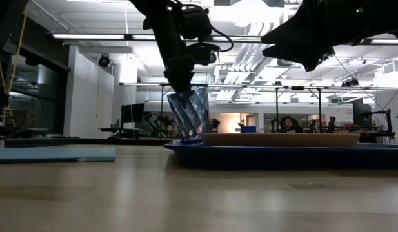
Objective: Pick and place plate/cup/fork/spoon on tray
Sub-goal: Put the blue glass on the blue serving tray to the top left of the pink plate
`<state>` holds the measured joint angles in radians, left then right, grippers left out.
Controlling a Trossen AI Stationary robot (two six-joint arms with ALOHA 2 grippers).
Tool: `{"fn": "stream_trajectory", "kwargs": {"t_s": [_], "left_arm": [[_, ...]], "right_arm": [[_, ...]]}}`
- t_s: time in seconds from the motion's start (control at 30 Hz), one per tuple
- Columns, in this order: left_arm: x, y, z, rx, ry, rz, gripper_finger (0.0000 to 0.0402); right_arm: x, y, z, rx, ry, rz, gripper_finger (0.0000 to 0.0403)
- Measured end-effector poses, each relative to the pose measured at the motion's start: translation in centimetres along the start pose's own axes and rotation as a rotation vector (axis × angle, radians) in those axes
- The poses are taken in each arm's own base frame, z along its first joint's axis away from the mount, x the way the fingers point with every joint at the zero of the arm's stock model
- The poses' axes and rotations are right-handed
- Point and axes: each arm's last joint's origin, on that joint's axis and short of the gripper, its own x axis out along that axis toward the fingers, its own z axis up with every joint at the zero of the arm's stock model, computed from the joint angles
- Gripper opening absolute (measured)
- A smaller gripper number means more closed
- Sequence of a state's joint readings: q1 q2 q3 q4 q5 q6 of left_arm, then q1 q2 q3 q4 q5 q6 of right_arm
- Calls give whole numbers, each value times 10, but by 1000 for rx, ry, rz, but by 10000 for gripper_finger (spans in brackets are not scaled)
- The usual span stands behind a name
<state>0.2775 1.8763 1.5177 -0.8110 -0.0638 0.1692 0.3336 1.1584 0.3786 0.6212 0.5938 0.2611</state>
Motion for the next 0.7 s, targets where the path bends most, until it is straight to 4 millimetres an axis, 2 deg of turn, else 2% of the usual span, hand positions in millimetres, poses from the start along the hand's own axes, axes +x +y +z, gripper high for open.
{"fn": "stream_trajectory", "kwargs": {"t_s": [0.5,0.7], "left_arm": [[0,0,0,-1,-2,-1,17],[0,-1,1,-1,-8,-18,36]], "right_arm": [[0,0,0,8,1,0,184],[0,0,0,9,1,0,184]]}}
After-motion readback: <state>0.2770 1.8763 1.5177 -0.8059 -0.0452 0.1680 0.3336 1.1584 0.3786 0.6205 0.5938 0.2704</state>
